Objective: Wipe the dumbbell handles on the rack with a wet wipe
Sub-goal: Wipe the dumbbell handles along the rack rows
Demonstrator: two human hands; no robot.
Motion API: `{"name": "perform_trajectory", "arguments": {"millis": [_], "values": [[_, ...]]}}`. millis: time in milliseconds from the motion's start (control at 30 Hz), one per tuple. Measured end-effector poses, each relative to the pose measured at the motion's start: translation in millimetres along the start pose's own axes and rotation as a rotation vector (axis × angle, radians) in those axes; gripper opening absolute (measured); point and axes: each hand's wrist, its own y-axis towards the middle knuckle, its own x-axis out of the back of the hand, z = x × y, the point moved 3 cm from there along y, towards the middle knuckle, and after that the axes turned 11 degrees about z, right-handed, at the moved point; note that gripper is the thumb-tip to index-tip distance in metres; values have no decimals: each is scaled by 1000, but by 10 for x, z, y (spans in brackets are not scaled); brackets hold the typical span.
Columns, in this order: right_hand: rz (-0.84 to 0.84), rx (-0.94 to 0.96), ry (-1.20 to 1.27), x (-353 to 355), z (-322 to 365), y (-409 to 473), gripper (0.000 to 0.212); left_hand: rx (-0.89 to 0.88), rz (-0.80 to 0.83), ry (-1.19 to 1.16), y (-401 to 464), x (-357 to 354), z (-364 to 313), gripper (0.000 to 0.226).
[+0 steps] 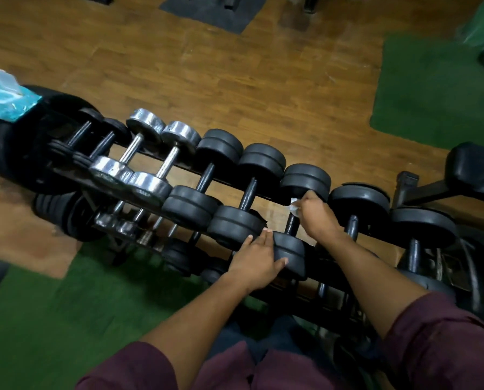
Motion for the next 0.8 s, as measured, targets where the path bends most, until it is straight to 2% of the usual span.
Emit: {"name": "perform_trajectory", "arguments": {"millis": [167, 233, 300, 400, 533, 700, 767, 800], "values": [[26, 225, -70, -39, -26, -97, 22, 154, -66, -5, 51, -58, -188, 98], [77, 343, -144, -63, -54, -102, 28, 194, -89, -5, 104, -75, -246, 103], [74, 379, -171, -71, -106, -72, 29, 225, -88, -19, 130, -71, -279, 106], [-10, 250, -97, -34, -190, 25, 25, 255, -65, -42, 143, -29, -317, 108], [-89, 156, -71, -94, -193, 22, 36, 269, -75, -76, 138, -10, -340, 107], [-138, -37, 325, -271, -284, 70, 30, 279, -111, -119, 122, -15, -343, 106], [-104, -117, 427, -337, -324, 135, 24, 276, -114, -131, 125, -19, -345, 106], [-98, -159, 508, -337, -344, 155, 29, 276, -118, -135, 123, -29, -346, 106]]}}
